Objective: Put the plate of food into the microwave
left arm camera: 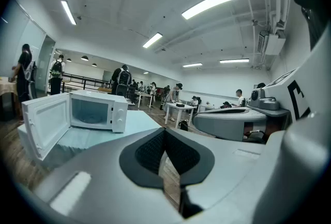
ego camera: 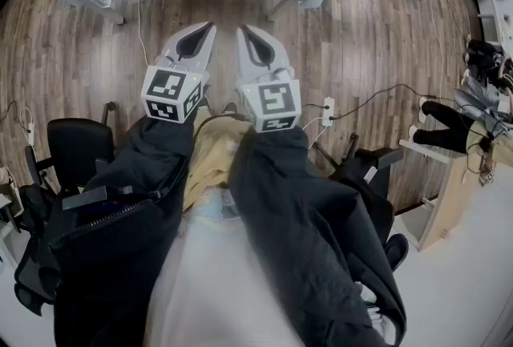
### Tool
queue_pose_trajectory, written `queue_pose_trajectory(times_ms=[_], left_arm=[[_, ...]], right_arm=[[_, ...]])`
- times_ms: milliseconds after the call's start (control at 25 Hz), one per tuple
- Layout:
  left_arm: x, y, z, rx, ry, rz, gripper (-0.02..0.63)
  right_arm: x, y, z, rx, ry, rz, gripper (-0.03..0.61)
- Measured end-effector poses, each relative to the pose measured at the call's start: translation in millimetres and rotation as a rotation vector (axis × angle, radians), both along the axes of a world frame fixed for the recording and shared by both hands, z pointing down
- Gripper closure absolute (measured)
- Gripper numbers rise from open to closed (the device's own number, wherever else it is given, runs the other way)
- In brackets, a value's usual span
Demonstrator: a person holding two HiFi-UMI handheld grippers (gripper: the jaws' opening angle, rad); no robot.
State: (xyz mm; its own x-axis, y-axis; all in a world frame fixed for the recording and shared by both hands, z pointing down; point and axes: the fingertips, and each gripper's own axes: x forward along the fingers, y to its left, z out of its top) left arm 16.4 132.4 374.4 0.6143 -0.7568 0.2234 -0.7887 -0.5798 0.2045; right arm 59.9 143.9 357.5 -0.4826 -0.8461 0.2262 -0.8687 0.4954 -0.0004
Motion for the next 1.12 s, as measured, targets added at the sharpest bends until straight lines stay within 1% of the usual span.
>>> queue_pose_trajectory(times_ms=[280, 640, 920, 1120], left_arm=[[2.9, 1.3, 2.7, -0.013, 0.006, 0.014, 0.618], [8.2, 4.5, 9.8, -0.034, 0.009, 0.042, 0.618], [-25.7, 6.9, 17.1, -0.067, 0.017, 0.035, 0.618], [-38.7, 8.8, 33.3, -0.111, 0.021, 0.026, 0.618]], right_arm=[[4.0, 2.1, 3.0, -0.005, 0.000, 0.014, 0.584], [12.1, 6.7, 15.9, -0.039, -0.008, 0.040, 0.583], [-18.0, 12.1, 24.4, -0.078, -0.001, 0.030, 0.583], [-31.5, 15.0, 36.6, -0.112, 0.000, 0.018, 0.583]])
